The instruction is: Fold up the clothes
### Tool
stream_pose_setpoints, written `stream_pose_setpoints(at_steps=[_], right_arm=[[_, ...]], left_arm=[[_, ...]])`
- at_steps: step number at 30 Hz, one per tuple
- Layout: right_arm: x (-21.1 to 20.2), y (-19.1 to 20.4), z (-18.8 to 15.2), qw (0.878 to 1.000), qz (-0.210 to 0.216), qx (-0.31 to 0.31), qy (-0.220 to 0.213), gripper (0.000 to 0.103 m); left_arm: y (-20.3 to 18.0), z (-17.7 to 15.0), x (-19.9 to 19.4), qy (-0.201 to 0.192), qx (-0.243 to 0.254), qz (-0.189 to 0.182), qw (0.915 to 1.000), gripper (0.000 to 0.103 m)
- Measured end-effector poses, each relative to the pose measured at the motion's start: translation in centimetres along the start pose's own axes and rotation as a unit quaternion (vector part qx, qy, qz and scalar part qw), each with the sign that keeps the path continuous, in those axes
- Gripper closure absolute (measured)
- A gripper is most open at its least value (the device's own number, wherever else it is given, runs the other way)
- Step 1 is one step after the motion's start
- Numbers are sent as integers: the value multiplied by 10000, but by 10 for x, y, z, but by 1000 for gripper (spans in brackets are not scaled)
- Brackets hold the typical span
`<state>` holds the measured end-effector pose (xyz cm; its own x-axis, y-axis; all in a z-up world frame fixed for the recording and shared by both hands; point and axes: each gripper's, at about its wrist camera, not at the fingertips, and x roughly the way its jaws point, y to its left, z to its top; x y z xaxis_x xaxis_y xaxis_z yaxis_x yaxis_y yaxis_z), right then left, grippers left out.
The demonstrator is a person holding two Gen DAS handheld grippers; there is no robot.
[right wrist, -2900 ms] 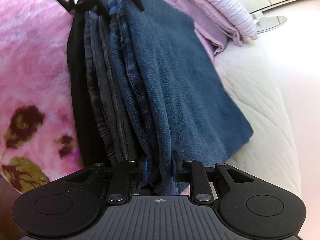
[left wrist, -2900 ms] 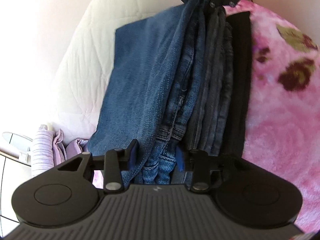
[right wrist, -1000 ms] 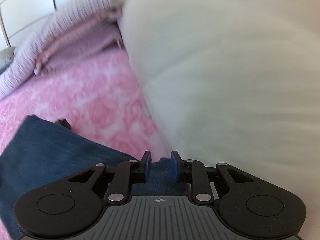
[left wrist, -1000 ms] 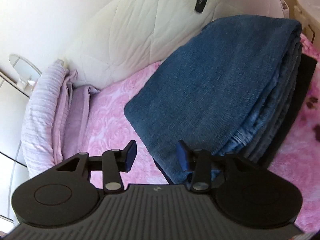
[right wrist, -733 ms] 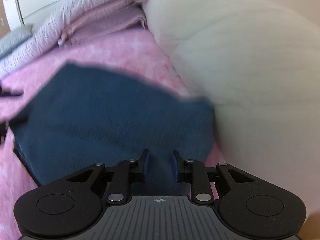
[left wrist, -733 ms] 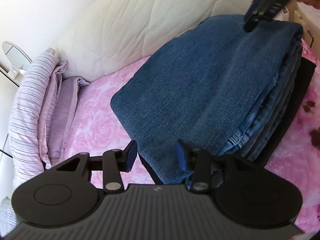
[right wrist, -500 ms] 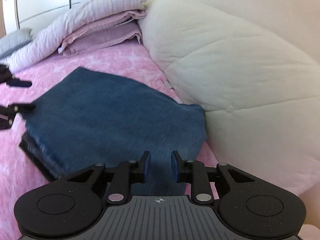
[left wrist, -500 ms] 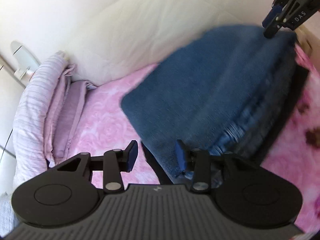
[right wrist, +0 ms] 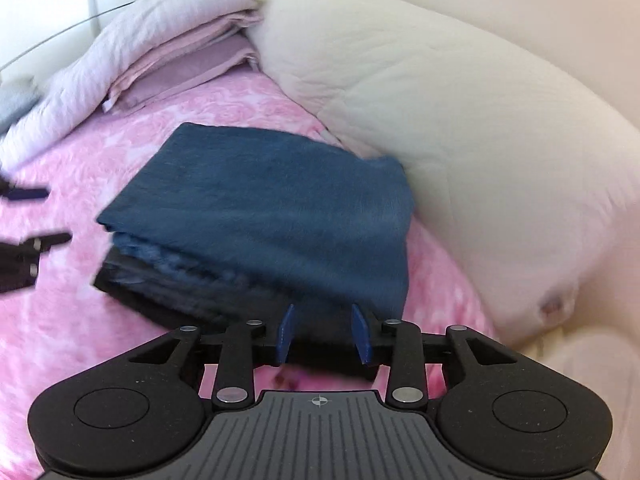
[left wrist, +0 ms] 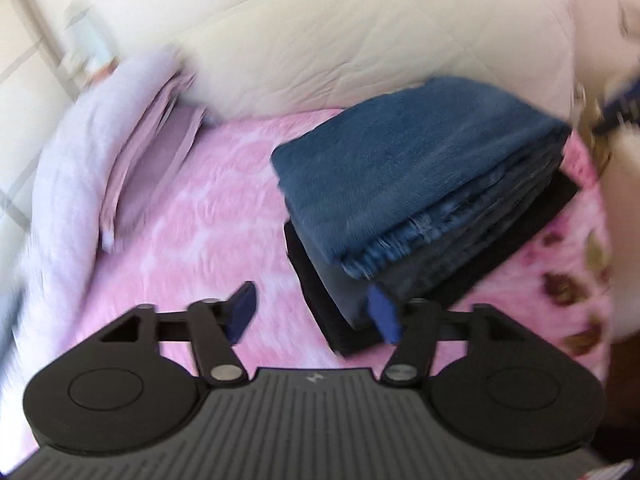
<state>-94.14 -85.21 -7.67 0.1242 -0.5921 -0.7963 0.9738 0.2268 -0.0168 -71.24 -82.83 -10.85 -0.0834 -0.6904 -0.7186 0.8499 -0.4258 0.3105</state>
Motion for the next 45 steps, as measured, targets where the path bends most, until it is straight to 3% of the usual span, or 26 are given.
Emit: stream_pose_setpoints(at_steps=[1, 2, 4, 9, 15, 22, 34, 45], right_arm=[[-10, 6, -5, 9998, -88, 178, 21, 48], [-20, 11, -11, 9992, -179, 357, 14, 23], [-43, 20, -20, 9969, -363, 699, -62, 13], [-87, 40, -30, 9927, -360, 1146, -72, 13], [-122, 58, -39, 9906, -328, 1328, -53, 13], [-165, 78, -52, 9890, -436, 1409, -69, 13], [-197, 83, -52, 9932, -399, 1058, -267, 13], [-197, 72, -59, 9926, -288, 1159, -241, 13]], left_arm=[[2, -3, -9, 45, -254, -55, 9997, 32], [5, -7, -20, 86, -523, -113, 9985, 25], [11, -13, -43, 84, -944, -195, 9953, 11], [23, -24, -93, 136, -1548, -389, 9871, 5], [25, -34, -138, -133, -1461, -421, 9883, 5], [25, -37, -169, -70, -1526, -522, 9869, 5], [17, -32, -192, -98, -1775, -454, 9830, 8], [6, -29, -192, -7, -1887, -417, 9811, 8]])
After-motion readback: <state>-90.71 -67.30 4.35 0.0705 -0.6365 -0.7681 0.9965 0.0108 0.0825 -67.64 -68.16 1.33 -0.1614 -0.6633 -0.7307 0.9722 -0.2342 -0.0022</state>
